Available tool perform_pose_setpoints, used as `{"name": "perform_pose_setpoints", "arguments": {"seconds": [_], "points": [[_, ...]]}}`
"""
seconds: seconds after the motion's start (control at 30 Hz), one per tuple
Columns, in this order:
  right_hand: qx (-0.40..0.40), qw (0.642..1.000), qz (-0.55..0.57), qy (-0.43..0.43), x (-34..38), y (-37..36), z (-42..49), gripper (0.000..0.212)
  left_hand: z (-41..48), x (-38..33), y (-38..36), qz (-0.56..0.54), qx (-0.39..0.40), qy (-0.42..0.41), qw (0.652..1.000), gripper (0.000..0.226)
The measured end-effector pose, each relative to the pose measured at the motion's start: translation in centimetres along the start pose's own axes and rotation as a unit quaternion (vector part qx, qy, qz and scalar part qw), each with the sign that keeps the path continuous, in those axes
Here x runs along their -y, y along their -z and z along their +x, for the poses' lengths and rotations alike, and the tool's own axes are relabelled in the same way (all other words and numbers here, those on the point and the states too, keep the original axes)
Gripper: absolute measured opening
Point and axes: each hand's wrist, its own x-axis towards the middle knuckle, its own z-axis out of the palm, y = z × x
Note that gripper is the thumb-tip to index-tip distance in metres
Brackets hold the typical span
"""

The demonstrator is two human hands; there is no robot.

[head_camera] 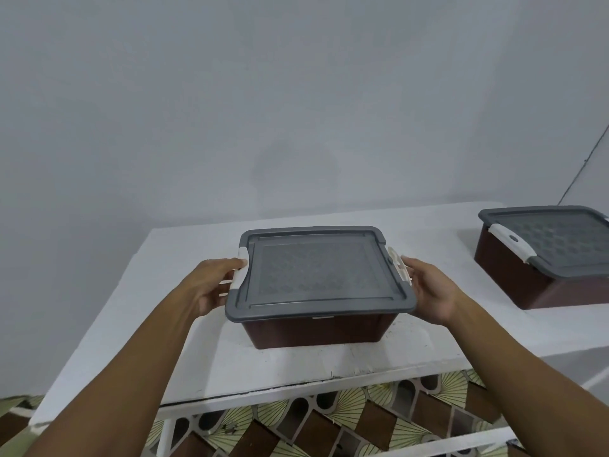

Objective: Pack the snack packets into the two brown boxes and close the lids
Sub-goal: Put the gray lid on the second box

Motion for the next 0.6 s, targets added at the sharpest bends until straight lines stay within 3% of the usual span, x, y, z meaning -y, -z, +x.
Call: {"name": "perform_pose_setpoints", "arguments": {"seconds": [0.13, 0.3, 0.4, 0.47, 0.6], "points": [[-0.003, 1.000, 0.011, -0.002, -0.3, -0.8, -0.1, 0.042, 0.0, -0.1, 0.0, 0.003, -0.004, 0.000, 1.000, 0.014], [-0.087, 0.983, -0.149, 0.062, 0.7, -2.7, -0.4, 0.026, -0.1, 0.0, 0.0, 0.003, -0.009, 0.005, 1.000, 0.013], [-0.133, 0.954, -0.248, 0.106, 1.3, -3.3, -0.5, 0.022, 0.0, -0.1, -0.2, 0.014, -0.020, -0.013, 1.000, 0.014], [-0.145, 0.929, -0.298, 0.166, 1.8, -3.4, -0.2, 0.029, 0.5, -0.1, -0.3, 0.067, -0.051, -0.081, 0.993, 0.027], [-0.130, 0.828, -0.472, 0.276, 2.4, -4.6, 0.2, 0.054, 1.0, -1.0, -1.2, 0.263, -0.081, -0.216, 0.937, 0.061]]}}
